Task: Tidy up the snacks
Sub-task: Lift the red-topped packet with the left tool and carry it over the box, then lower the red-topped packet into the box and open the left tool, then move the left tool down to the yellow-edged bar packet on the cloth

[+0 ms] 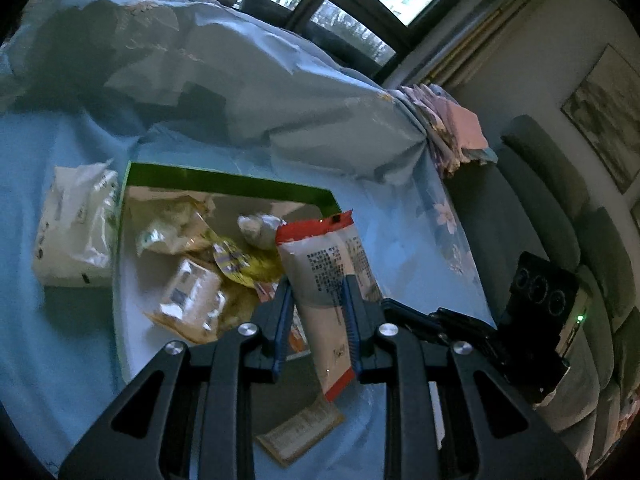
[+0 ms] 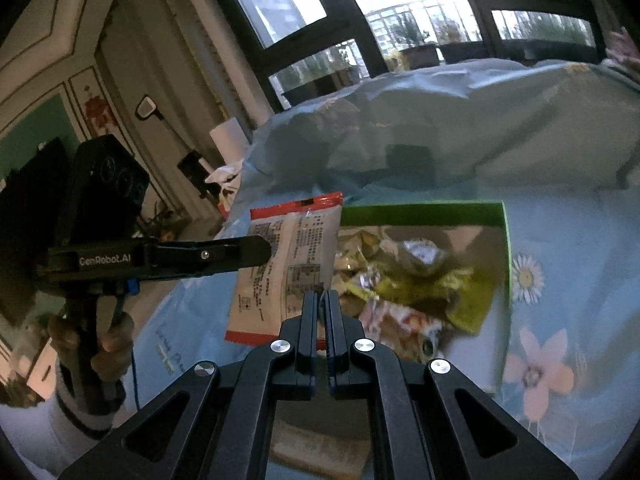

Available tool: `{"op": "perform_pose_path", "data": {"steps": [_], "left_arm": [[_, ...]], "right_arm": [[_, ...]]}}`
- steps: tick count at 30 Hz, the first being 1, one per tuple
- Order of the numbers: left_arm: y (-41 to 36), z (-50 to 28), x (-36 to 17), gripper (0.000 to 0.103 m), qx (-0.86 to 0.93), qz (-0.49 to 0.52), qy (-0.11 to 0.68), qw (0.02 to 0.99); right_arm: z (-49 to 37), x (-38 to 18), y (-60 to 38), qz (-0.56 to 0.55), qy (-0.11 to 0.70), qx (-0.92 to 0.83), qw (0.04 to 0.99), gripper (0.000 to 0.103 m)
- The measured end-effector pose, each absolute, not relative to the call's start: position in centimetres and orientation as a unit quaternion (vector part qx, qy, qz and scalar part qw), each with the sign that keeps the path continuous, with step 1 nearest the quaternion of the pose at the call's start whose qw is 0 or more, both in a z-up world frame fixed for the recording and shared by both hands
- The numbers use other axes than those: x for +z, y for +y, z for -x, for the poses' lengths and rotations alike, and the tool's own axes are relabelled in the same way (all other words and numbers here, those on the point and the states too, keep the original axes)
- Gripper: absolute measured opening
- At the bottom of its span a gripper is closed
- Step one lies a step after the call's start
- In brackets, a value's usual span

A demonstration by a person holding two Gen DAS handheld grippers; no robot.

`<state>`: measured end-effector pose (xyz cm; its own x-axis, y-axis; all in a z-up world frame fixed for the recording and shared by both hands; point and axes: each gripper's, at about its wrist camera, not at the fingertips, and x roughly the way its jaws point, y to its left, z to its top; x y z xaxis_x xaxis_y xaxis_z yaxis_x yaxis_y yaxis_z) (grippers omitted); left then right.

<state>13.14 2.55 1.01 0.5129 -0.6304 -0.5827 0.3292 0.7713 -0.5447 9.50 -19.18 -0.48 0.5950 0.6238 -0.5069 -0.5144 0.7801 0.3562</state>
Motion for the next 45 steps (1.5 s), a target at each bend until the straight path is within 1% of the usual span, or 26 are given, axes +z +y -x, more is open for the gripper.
{"op": "perform_pose_path", "data": {"steps": [14, 22, 24, 25, 28, 30, 32, 33, 34, 35, 36, 37, 38, 42, 43, 45], "left_arm": [[3.8, -16.5, 0.2, 0.024, -0.257, 0.19, 0.421, 0.849], [3.8, -17.8, -1.4, 0.024, -0.247, 0.194, 0.439, 0.842], [3.6, -18.1, -1.9, 0.023, -0.238, 0.191, 0.445, 0.842], [3.5, -18.1, -2.0, 0.025, -0.235, 0.186, 0.448, 0.842], [3.3, -18.1, -2.3, 0.027, -0.224, 0.178, 0.45, 0.846], [3.4, -17.9, -2.2, 0.035, -0.22, 0.177, 0.447, 0.849], [3.4, -17.7, -1.8, 0.053, -0.217, 0.175, 0.441, 0.853], [3.5, -17.5, -1.5, 0.055, -0.216, 0.176, 0.437, 0.855], [3.6, -17.3, -1.3, 0.056, -0.215, 0.175, 0.434, 0.857], [3.7, -17.1, -1.1, 0.057, -0.212, 0.172, 0.43, 0.86], [3.7, -16.8, -0.8, 0.058, -0.209, 0.169, 0.428, 0.863], [3.8, -16.6, -0.6, 0.065, -0.207, 0.166, 0.426, 0.865], [3.8, -16.1, -0.3, 0.071, -0.205, 0.163, 0.423, 0.867], [3.8, -14.3, 0.3, 0.078, -0.198, 0.147, 0.415, 0.876], [3.7, -13.9, 0.3, 0.082, -0.196, 0.142, 0.416, 0.876], [3.7, -13.0, 0.2, 0.083, -0.196, 0.133, 0.419, 0.876]], "right_arm": [[-13.0, -1.5, -17.8, -0.088, 0.326, 0.324, 0.884, 0.005], [-14.5, -2.5, -17.4, -0.078, 0.342, 0.304, 0.886, 0.005], [-14.8, -2.7, -17.3, -0.076, 0.344, 0.299, 0.887, 0.005], [-14.8, -2.7, -17.2, -0.072, 0.343, 0.29, 0.89, 0.005], [-14.7, -2.6, -17.1, -0.063, 0.344, 0.28, 0.894, 0.005], [-14.5, -2.7, -17.2, -0.058, 0.346, 0.274, 0.895, 0.005], [-14.3, -2.6, -17.4, -0.059, 0.348, 0.272, 0.895, 0.006], [-14.1, -2.5, -17.5, -0.055, 0.347, 0.267, 0.897, 0.006], [-13.9, -2.4, -17.6, -0.052, 0.347, 0.262, 0.899, 0.011], [-13.7, -2.3, -17.7, -0.051, 0.347, 0.258, 0.9, 0.021], [-13.5, -2.2, -17.9, -0.053, 0.346, 0.256, 0.901, 0.028], [-13.2, -2.1, -18.1, -0.057, 0.345, 0.257, 0.901, 0.041], [-12.8, -1.9, -18.3, -0.06, 0.342, 0.256, 0.902, 0.049], [-10.9, -1.2, -19.1, -0.064, 0.327, 0.26, 0.906, 0.051], [-10.4, -1.1, -19.4, -0.063, 0.324, 0.259, 0.908, 0.054], [-9.4, -0.8, -19.7, -0.056, 0.317, 0.253, 0.912, 0.058]]}}
